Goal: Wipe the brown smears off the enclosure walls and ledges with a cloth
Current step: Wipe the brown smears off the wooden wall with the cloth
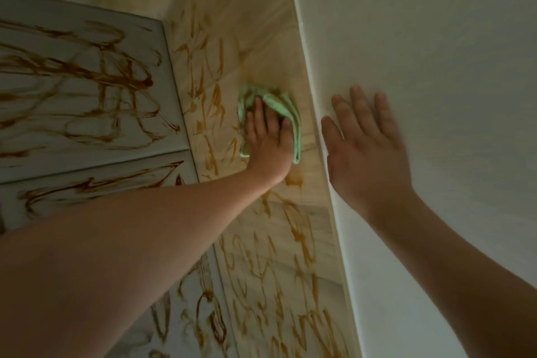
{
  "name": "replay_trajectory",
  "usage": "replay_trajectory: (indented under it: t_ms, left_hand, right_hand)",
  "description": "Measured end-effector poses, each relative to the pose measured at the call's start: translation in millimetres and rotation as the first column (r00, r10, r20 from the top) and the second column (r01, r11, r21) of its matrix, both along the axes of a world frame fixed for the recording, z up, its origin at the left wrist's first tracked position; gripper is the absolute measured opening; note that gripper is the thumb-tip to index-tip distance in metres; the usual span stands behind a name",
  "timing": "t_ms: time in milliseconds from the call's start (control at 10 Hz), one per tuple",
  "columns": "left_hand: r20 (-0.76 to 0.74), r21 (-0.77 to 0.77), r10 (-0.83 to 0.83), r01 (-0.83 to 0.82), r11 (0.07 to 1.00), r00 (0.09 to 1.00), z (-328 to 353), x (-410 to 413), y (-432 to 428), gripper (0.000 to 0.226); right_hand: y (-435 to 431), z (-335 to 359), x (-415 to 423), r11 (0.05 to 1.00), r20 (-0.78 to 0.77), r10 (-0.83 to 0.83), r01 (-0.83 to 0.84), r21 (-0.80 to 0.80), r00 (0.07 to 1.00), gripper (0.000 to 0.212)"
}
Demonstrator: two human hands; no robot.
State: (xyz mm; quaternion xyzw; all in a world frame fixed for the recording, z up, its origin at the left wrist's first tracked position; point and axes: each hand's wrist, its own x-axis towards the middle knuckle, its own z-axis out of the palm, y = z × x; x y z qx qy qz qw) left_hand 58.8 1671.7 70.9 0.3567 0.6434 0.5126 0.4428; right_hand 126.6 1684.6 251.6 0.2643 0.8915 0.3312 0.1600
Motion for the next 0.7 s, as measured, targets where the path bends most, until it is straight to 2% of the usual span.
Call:
replay_trajectory:
  t_ms: [100, 200, 300, 400, 500, 600, 700]
  left_hand:
    - [-0.038, 0.131, -0.021, 0.026, 0.991, 0.999, -16.5, 7.6, -5.7, 0.070]
    - [0.005, 0.001, -0.154, 0.154, 0.988, 0.988, -60.3, 26.8, -20.1, 0.074]
    - [0.150, -0.218, -0.103, 0.134, 0.967, 0.983, -80.9, 9.2, -11.0, 0.073]
    - [0.257, -0.353, -0.068, 0.159, 0.922, 0.964, -90.0, -38.0, 36.6, 0.061]
    - [0.272, -0.327, -0.031, 0.123, 0.937, 0.962, -84.0, -77.9, 72.2, 0.060]
    - [0.181, -0.125, 0.048, -0.026, 0.992, 0.982, -69.1, -67.8, 66.4, 0.069]
    - [0.170, -0.059, -0.076, 0.087, 0.994, 0.982, -62.7, -38.4, 34.6, 0.067]
  right_hand:
    - [9.5, -12.7, -14.2, 1.000, -0.059, -0.006, 0.005, -0.029, 0.998, 0.034]
    - [25.5, -29.9, -34.0, 0.997, -0.047, 0.032, -0.035, -0.069, 0.998, 0.037]
    - [51.0, -50.5, -59.1, 0.999, -0.021, 0.036, -0.036, 0.002, 0.999, 0.046]
    - [73.6, -67.0, -78.6, 0.998, -0.046, -0.030, 0.033, 0.059, 0.998, 0.055]
    - [79.0, -84.2, -85.0, 0.996, -0.023, -0.072, 0.073, 0.050, 0.997, 0.056]
    - [76.9, -87.3, -87.5, 0.995, 0.000, -0.074, 0.074, 0.071, 0.997, 0.058]
    - [75.1, -84.2, -91.6, 0.994, -0.010, -0.076, 0.077, 0.072, 0.997, 0.061]
